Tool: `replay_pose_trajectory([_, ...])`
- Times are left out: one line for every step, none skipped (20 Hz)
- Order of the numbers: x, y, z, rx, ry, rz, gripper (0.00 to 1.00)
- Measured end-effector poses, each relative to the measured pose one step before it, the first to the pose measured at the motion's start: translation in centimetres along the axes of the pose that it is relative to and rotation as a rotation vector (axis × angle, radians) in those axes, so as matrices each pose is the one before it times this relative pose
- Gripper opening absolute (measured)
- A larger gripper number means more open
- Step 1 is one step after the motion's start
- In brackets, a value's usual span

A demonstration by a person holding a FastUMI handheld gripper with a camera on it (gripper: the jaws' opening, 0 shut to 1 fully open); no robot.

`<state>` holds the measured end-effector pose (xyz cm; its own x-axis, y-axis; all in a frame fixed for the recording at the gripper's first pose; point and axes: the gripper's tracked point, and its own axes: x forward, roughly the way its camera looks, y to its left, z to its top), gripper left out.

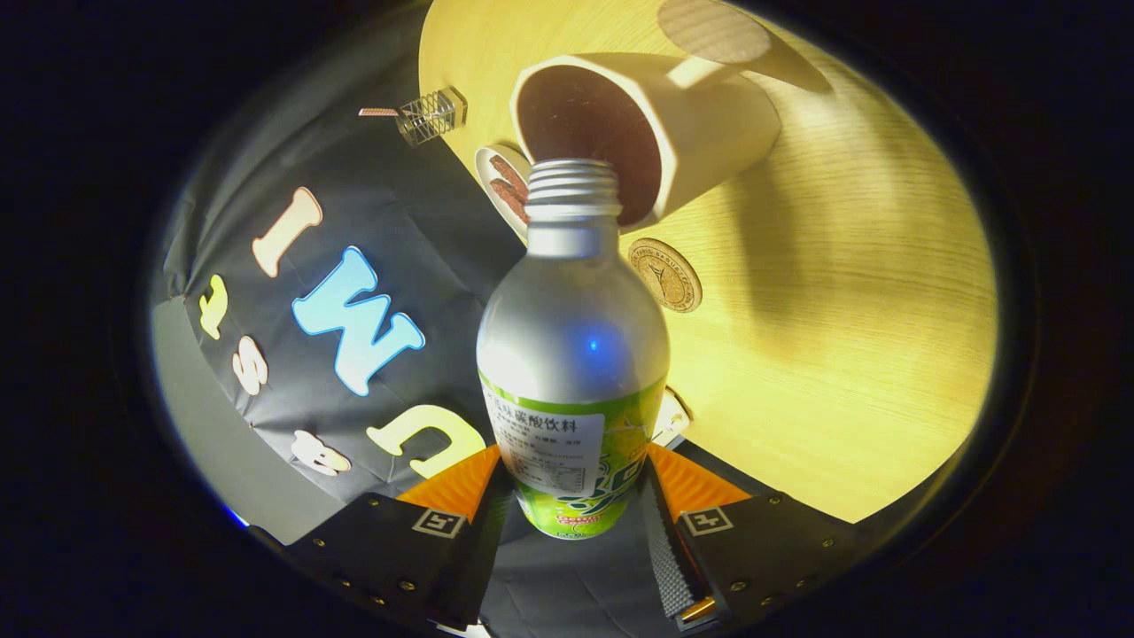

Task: Take the bottle from table, then pour the juice into the cup, finally place the bottle on the coaster

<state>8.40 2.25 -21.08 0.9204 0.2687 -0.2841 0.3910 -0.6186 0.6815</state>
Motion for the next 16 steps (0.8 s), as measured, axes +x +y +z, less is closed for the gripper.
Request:
replay_pose_trajectory([0.002, 0.242, 0.002, 0.0028, -0.0023, 0.00254, 0.73])
replay_pose_trajectory([-0.032, -0.048, 0.071, 0.00157, 0.00177, 0.00053, 0.73])
replay_pose_trajectory([0.038, 0.068, 0.037, 0.00192, 0.00094, 0.00124, 0.74])
replay_pose_trajectory([-0.128, 0.074, 0.034, 0.00749, -0.00079, 0.00444, 0.74])
replay_pose_trajectory([-0.095, 0.015, 0.092, 0.00641, -0.00438, 0.00115, 0.73])
replay_pose_trajectory([0.051, -0.014, 0.064, -0.00015, -0.00369, -0.00299, 0.74])
replay_pose_trajectory([-0.042, -0.047, 0.039, -0.00166, 0.00029, -0.00327, 0.73])
replay_pose_trajectory([-0.1, -0.066, -0.002, -0.00233, -0.00016, -0.00078, 0.73])
replay_pose_trajectory([-0.003, -0.023, 0.034, -0.00174, -0.00173, -0.00145, 0.74])
replay_pose_trajectory([0.107, -0.013, -0.052, -0.00255, 0.00072, 0.00115, 0.73])
replay_pose_trajectory([0.0, -0.049, -0.005, -0.00377, -0.00015, -0.00009, 0.74])
replay_pose_trajectory([0.058, -0.06, 0.037, -0.00712, -0.00341, -0.00078, 0.73])
replay_pose_trajectory([0.037, -0.123, 0.007, -0.00604, 0.00026, -0.00109, 0.73])
replay_pose_trajectory([-0.004, -0.027, 0.041, -0.00628, -0.00313, 0.00025, 0.74])
replay_pose_trajectory([0.104, -0.086, 0.048, -0.01129, -0.0009, -0.00295, 0.74])
replay_pose_trajectory([-0.108, -0.232, 0.093, -0.02156, -0.00569, -0.00988, 0.73])
